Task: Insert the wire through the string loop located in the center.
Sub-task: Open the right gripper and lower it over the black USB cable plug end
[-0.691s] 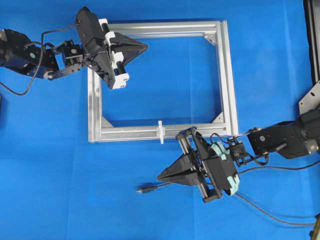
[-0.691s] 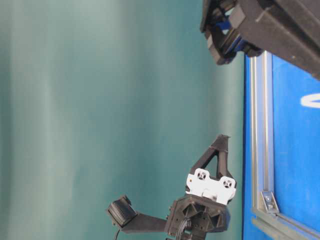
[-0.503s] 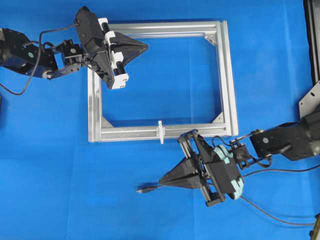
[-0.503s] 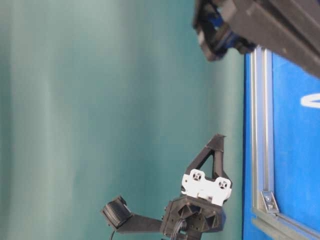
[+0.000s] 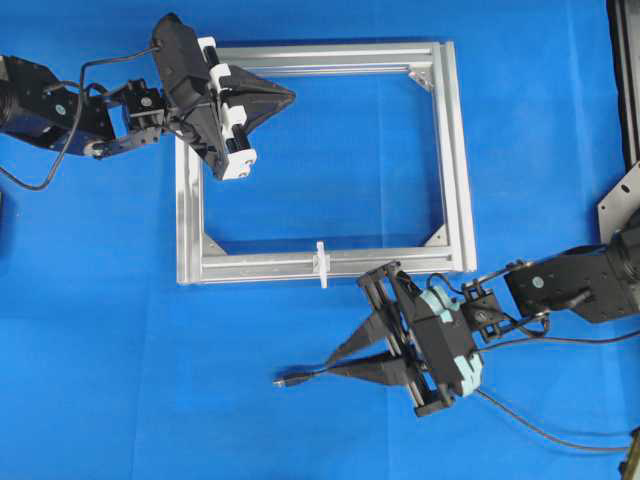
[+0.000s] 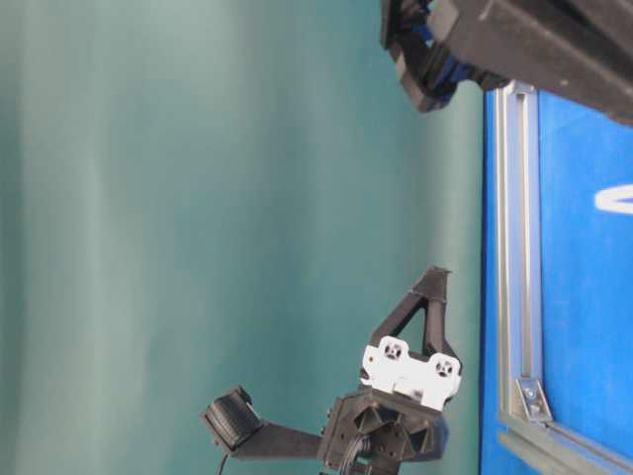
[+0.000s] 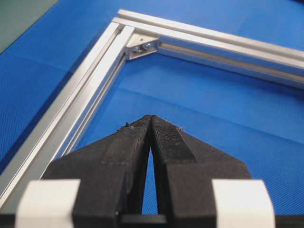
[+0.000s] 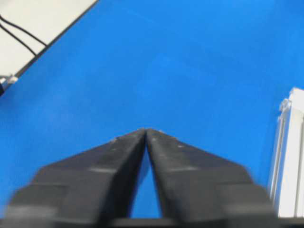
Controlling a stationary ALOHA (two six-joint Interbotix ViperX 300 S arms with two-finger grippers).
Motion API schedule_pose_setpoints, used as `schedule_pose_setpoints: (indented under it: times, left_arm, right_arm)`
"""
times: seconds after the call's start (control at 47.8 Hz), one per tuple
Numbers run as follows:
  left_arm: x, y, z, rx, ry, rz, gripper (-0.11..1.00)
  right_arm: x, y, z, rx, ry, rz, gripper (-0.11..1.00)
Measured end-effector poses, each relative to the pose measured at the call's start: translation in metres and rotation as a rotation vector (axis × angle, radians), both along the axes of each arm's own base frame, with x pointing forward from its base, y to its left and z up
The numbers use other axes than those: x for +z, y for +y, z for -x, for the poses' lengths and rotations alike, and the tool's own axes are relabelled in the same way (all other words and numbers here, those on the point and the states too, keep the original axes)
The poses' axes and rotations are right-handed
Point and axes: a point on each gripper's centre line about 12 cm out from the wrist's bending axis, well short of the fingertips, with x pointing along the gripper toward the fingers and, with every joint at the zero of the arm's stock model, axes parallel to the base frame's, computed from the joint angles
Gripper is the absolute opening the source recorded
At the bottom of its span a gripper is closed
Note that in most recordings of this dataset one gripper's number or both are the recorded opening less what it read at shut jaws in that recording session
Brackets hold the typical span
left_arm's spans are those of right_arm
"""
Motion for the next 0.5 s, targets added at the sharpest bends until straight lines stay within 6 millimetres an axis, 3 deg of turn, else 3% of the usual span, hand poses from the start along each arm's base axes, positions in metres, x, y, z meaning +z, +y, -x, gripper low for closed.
schedule_pose_setpoints:
  times: [0.23, 0.503]
  left_arm:
    - [0.0010, 0.0000, -0.0004, -0.001, -0.003, 0.000, 0.00]
    - [0.0010, 0.0000, -0.0004, -0.002, -0.002, -0.003, 0.00]
  right_arm:
    - [0.0017, -0.0025, -0.0021, -0.029, 0.003, -0.020, 0.90]
    - [0.0012, -0.0029, -0.0021, -0.033, 0.008, -0.021, 0.92]
